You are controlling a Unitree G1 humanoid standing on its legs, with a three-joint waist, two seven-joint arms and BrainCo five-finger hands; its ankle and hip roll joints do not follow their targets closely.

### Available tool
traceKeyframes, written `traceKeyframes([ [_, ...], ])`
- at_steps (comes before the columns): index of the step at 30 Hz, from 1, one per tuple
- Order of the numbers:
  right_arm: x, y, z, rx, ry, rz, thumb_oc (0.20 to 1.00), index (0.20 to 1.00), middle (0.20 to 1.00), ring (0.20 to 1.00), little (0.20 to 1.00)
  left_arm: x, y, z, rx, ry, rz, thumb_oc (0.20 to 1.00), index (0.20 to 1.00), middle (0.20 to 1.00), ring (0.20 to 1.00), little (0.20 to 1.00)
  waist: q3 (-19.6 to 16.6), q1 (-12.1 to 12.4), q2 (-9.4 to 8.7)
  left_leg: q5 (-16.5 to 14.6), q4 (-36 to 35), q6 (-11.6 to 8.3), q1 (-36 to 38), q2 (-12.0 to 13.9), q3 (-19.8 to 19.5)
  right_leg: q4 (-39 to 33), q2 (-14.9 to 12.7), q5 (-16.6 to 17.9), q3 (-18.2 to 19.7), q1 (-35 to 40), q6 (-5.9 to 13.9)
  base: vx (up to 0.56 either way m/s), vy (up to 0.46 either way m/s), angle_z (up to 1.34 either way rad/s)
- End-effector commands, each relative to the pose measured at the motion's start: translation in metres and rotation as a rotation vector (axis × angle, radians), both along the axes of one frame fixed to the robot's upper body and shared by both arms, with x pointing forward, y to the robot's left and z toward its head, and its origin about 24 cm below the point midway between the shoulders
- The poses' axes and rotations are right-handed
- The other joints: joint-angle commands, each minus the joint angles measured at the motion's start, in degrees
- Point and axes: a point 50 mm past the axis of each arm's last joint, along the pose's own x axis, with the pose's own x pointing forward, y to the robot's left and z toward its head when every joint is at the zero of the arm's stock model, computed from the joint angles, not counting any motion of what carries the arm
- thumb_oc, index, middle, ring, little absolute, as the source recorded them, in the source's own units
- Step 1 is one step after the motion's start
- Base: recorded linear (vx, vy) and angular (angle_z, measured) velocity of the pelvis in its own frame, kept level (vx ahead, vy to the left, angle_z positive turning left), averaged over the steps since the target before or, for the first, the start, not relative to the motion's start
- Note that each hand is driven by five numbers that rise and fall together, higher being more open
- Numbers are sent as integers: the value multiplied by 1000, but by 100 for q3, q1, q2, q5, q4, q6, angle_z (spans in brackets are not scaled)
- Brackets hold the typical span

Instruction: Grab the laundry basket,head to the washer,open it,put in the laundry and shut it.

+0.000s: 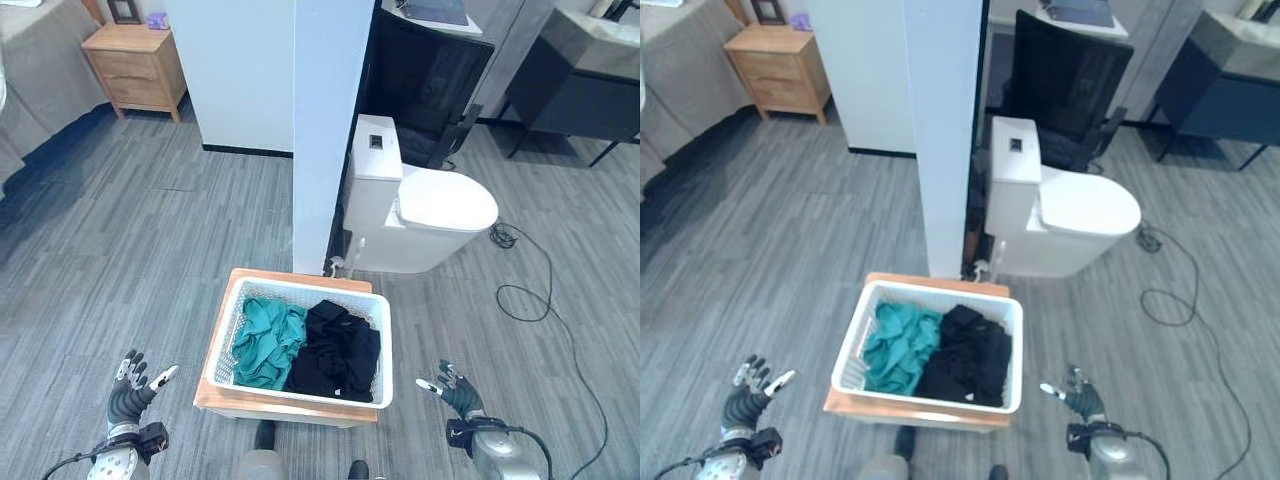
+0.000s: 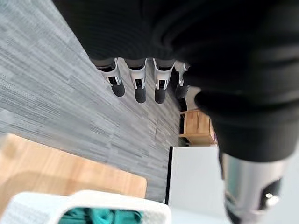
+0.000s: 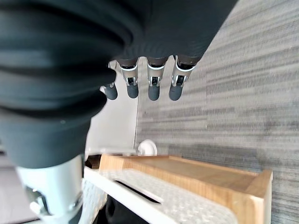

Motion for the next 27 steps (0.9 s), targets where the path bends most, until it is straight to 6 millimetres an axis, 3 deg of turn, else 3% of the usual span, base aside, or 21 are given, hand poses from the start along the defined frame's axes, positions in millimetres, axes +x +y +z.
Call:
traceKeyframes([
  [1,42,-40,52,-142,-155,-24,1000,1000,1000,1000,1000,52,-9,42,0,-179,-109,1000,1000,1000,1000,1000,-123,-51,30,-447,520,-55,-355,342,-148,436,-192,-82,-459,-754,53,-58,56,23],
  [3,53,-44,65,-181,-177,3,1000,1000,1000,1000,1000,68,-10,58,116,-170,-201,1000,1000,1000,1000,1000,-37,-76,55,-453,528,-39,-464,337,-157,477,-201,-63,-447,-897,68,-67,59,5],
  [6,60,-46,73,-201,-193,9,1000,1000,1000,1000,1000,75,-14,62,143,-160,-252,1000,1000,1000,1000,1000,24,-95,64,-427,550,-17,-584,314,-186,495,-217,-27,-449,-1010,79,-79,28,-2],
  [9,93,-39,98,-238,-233,73,1000,1000,1000,1000,1000,93,-25,69,206,-90,-416,1000,1000,1000,1000,1000,360,-132,106,-360,594,52,-908,275,-184,620,-248,89,-382,-1429,97,-163,78,-1],
  [10,93,-39,98,-238,-235,73,1000,1000,1000,1000,1000,94,-25,69,207,-92,-416,1000,1000,1000,1000,1000,350,-138,102,-345,592,56,-933,268,-189,617,-254,100,-386,-1450,98,-150,60,-1],
  [11,104,-29,105,-247,-252,108,1000,1000,1000,1000,1000,104,-28,74,249,-83,-442,1000,1000,1000,1000,1000,465,-156,91,-308,585,81,-1030,252,-201,648,-263,134,-363,-1577,99,-76,33,-3],
  [13,108,-25,108,-251,-261,122,1000,1000,1000,1000,1000,108,-30,75,254,-81,-453,1000,1000,1000,1000,1000,508,-164,77,-302,588,90,-1065,244,-206,670,-270,142,-350,-1637,100,-83,39,-2],
  [18,129,17,116,-232,-297,236,1000,1000,1000,1000,1000,134,-32,78,340,-12,-470,1000,1000,1000,1000,1000,800,-202,-4,-306,690,132,-1260,222,-191,816,-288,201,-256,-1913,101,-85,28,-2],
  [22,149,59,128,-227,-337,319,1000,1000,1000,1000,1000,160,-37,97,423,-7,-486,1000,1000,1000,1000,1000,1105,-182,-8,-343,889,136,-1434,205,-235,902,-327,240,-233,-2052,94,-89,26,1],
  [24,151,65,130,-232,-340,332,1000,1000,1000,1000,1000,163,-37,99,429,-5,-490,1000,1000,1000,1000,1000,1126,-189,-8,-323,901,140,-1477,188,-242,903,-341,260,-245,-2083,93,-52,25,1],
  [27,156,78,127,-229,-320,342,1000,1000,1000,1000,1000,180,-36,122,519,-4,-485,1000,1000,1000,1000,1000,1265,-196,-12,-292,922,139,-1554,175,-266,950,-383,274,-303,-2130,93,-32,13,0],
])
